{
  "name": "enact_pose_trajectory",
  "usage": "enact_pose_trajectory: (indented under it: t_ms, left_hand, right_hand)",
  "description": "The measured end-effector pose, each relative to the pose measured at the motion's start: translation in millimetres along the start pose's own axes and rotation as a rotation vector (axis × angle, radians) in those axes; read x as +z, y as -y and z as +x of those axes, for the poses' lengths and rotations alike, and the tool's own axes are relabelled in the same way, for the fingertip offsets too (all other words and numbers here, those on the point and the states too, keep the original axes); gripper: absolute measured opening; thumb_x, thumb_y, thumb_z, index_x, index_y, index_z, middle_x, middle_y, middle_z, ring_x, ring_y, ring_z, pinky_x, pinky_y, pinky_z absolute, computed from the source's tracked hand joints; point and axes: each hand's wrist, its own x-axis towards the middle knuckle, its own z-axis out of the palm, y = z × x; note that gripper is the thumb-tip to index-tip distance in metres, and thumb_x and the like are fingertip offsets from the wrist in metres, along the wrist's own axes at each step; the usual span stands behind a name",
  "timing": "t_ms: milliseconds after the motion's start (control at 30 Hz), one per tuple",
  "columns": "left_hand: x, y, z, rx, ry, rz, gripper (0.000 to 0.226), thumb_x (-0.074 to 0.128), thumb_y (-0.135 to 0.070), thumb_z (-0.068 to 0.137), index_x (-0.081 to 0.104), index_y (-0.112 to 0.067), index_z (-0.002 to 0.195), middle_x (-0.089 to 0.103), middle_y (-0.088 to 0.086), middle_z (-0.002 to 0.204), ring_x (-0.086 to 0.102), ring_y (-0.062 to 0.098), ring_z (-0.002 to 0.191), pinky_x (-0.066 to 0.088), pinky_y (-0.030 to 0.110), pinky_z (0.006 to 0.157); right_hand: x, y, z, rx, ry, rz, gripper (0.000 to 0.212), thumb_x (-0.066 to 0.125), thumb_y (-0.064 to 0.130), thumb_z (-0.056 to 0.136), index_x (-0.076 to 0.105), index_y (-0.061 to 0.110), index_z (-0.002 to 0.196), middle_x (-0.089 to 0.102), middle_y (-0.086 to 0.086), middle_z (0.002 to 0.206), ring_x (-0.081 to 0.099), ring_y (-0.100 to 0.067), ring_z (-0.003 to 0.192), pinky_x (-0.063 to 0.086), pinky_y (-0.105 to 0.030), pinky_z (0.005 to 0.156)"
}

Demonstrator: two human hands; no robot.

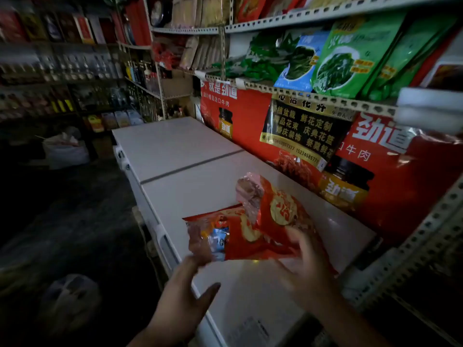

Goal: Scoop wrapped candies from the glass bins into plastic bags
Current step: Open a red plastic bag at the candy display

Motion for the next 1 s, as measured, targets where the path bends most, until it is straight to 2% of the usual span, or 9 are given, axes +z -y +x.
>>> enact_pose_trajectory:
  t_ms: [100,233,333,500,667,767,833,900,1000]
  left_hand:
    - [12.7,-10.8,45.5,0.149,0.008,0.044,0.092,0.078,-0.063,0.074,0.038,-0.029,0.149,0.041,-0.015,0.151,0.037,0.003,0.140,0.033,0.021,0.113]
    - [38.2,5.3,81.1,0.166,0.136,0.310,0.133,0.076,-0.080,0.058,-0.001,-0.036,0.157,0.005,-0.003,0.168,0.001,0.017,0.155,0.012,0.044,0.124]
    - [51.4,26.2,94.4,0.146,0.169,0.486,0.143,0.078,-0.077,0.056,-0.017,-0.038,0.156,-0.011,-0.003,0.168,-0.014,0.019,0.154,0.004,0.055,0.124]
    - [60.5,39.8,129.2,0.202,0.123,0.479,0.107,0.063,-0.079,0.069,0.022,-0.035,0.158,0.002,-0.003,0.170,-0.007,0.020,0.155,0.002,0.057,0.122]
    - [74.7,42.1,139.9,0.231,0.300,0.319,0.088,0.081,-0.054,0.073,0.043,-0.031,0.150,0.021,-0.011,0.162,-0.003,-0.009,0.147,-0.004,0.044,0.124]
    - [92.9,45.0,129.9,0.266,0.260,0.283,0.094,0.079,-0.060,0.073,0.039,-0.028,0.152,0.021,-0.009,0.164,0.004,-0.003,0.151,0.005,0.047,0.125]
    - [106.9,42.6,124.2,0.293,0.250,0.298,0.098,0.069,-0.076,0.072,0.034,-0.034,0.154,0.016,-0.013,0.166,0.006,0.007,0.154,0.002,0.046,0.124]
    - [119.9,40.1,125.4,0.336,0.212,0.286,0.078,0.064,-0.075,0.079,0.047,-0.038,0.144,0.028,-0.018,0.161,0.016,0.010,0.153,0.002,0.044,0.123]
    - [128.1,37.5,136.7,0.142,0.142,-0.024,0.037,0.061,-0.058,0.093,0.073,-0.027,0.109,0.069,-0.009,0.121,0.060,0.014,0.122,0.038,0.045,0.113]
  right_hand:
    - [16.4,20.8,61.6,-0.167,-0.106,-0.222,0.096,0.067,0.070,0.074,0.025,0.038,0.154,0.035,0.002,0.161,0.031,-0.014,0.147,0.035,-0.039,0.115]
    - [39.0,5.4,114.6,-0.208,0.131,-0.383,0.118,0.079,0.060,0.074,-0.003,0.047,0.158,0.006,0.005,0.172,0.009,-0.028,0.158,0.025,-0.057,0.123]
    - [52.2,-12.9,138.3,-0.201,0.214,-0.373,0.112,0.078,0.051,0.079,-0.003,0.055,0.157,-0.001,0.008,0.171,0.007,-0.031,0.158,0.026,-0.060,0.122]
    - [67.9,-37.2,162.3,-0.237,0.226,-0.265,0.036,0.052,0.030,0.105,0.059,0.030,0.139,0.056,0.003,0.147,0.049,-0.019,0.140,0.043,-0.036,0.115]
    - [72.9,-51.3,174.6,-0.083,0.118,-0.098,0.033,0.046,0.018,0.107,0.067,0.023,0.131,0.070,0.007,0.127,0.059,-0.008,0.119,0.045,-0.017,0.097]
    - [80.1,-56.1,175.0,0.054,-0.023,0.055,0.030,0.047,0.010,0.106,0.069,0.021,0.124,0.067,0.011,0.117,0.057,-0.004,0.112,0.035,0.006,0.083]
    - [84.4,-53.3,173.1,0.091,-0.193,0.128,0.025,0.048,0.004,0.104,0.066,0.020,0.108,0.065,0.015,0.101,0.059,-0.003,0.095,0.037,0.005,0.079]
    - [86.6,-48.1,174.5,0.125,-0.297,0.176,0.018,0.050,0.005,0.103,0.056,0.022,0.098,0.060,0.018,0.089,0.057,0.000,0.075,0.048,-0.013,0.080]
    - [82.4,-46.5,177.5,0.140,-0.253,0.259,0.023,0.067,0.036,0.096,0.050,0.022,0.103,0.058,0.016,0.087,0.060,0.014,0.079,0.054,-0.025,0.076]
